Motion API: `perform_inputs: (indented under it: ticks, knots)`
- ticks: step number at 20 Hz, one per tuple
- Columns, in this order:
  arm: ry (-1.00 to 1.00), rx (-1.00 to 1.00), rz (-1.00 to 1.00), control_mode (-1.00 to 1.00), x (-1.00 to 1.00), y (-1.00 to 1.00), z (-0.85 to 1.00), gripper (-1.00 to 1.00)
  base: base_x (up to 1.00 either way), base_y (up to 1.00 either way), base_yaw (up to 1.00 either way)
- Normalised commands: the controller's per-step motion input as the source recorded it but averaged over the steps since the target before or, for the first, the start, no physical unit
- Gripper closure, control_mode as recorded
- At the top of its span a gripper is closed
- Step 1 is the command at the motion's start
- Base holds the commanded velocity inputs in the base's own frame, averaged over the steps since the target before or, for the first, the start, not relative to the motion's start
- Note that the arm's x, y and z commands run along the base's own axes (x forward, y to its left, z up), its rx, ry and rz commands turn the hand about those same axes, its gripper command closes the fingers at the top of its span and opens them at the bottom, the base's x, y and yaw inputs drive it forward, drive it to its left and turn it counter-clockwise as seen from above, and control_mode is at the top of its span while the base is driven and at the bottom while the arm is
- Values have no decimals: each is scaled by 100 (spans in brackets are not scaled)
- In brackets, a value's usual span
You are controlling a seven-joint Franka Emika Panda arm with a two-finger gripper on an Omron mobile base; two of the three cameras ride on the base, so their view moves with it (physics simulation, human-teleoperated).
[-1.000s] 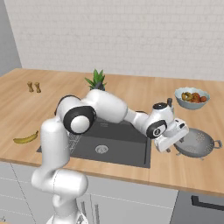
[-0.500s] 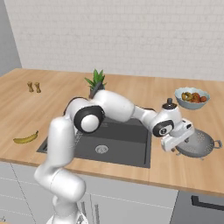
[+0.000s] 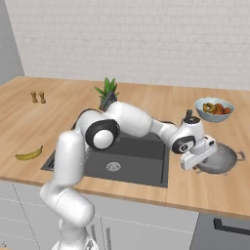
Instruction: Put the colander in the sink, put the banana in the colander, and turn on the sink faucet and pour water over the colander.
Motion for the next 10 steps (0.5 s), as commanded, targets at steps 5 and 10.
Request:
perform_inputs:
  ticks: [5, 10]
  knots:
    - [7, 0, 15, -100, -5, 19, 0, 100, 0, 0, 0]
    - [15, 3, 7, -100, -43, 7, 31, 100, 0, 0, 0]
